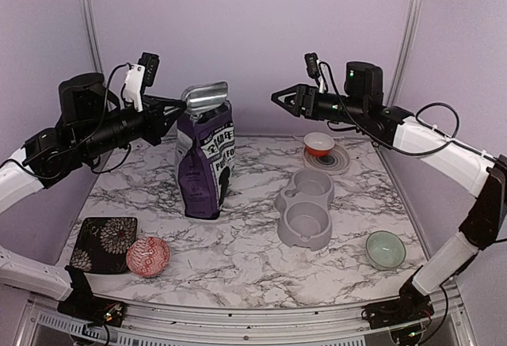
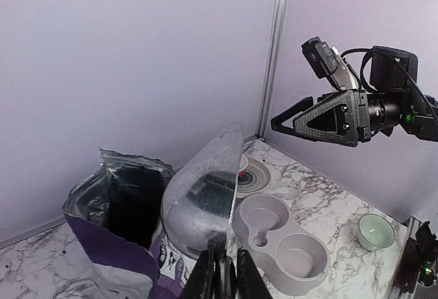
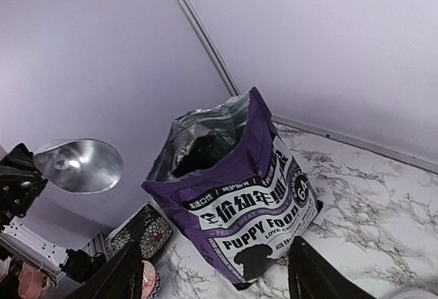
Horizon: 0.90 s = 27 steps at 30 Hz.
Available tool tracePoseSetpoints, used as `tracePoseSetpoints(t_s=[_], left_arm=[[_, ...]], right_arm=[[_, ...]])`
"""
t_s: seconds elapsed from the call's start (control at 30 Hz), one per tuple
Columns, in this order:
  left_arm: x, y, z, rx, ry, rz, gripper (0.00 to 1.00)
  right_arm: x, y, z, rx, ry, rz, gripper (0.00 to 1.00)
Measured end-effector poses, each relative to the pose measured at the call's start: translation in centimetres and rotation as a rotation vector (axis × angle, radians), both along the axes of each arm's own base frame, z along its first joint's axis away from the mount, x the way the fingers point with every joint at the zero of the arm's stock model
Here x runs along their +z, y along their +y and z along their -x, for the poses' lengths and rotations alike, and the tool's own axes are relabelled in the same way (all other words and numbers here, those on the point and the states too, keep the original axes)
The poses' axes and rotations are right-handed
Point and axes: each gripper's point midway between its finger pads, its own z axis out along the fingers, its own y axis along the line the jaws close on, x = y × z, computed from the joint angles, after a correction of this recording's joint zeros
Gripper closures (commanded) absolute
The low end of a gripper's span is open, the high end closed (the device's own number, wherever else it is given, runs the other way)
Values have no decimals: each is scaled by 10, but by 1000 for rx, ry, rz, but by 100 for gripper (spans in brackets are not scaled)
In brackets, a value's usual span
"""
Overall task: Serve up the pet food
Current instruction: Pass from the left arm to the right
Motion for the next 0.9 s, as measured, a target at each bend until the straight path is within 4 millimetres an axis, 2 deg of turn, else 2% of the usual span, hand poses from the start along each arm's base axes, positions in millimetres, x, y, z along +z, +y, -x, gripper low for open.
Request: tracePoseSetpoints(t_s=[0.2,0.3,0.43,0.7,0.9], left_arm=[[12,43,0,166,-64,-56,100],[13,62,2,226,-84,-81,100],[7,81,6,286,-90,-116,100],[-17,104,11,352,-74,-189,100],[-37,107,12,355,-52,-234,100]], right_arm=[[-14,21,-39,-79,114,42,31],[-14,43,-54,-90,142,58,31],[-16,71,-63,-78,161,68,32],[-41,119,-92,-68,198,96,35],[-64,143,-107,-77,213,116,45]])
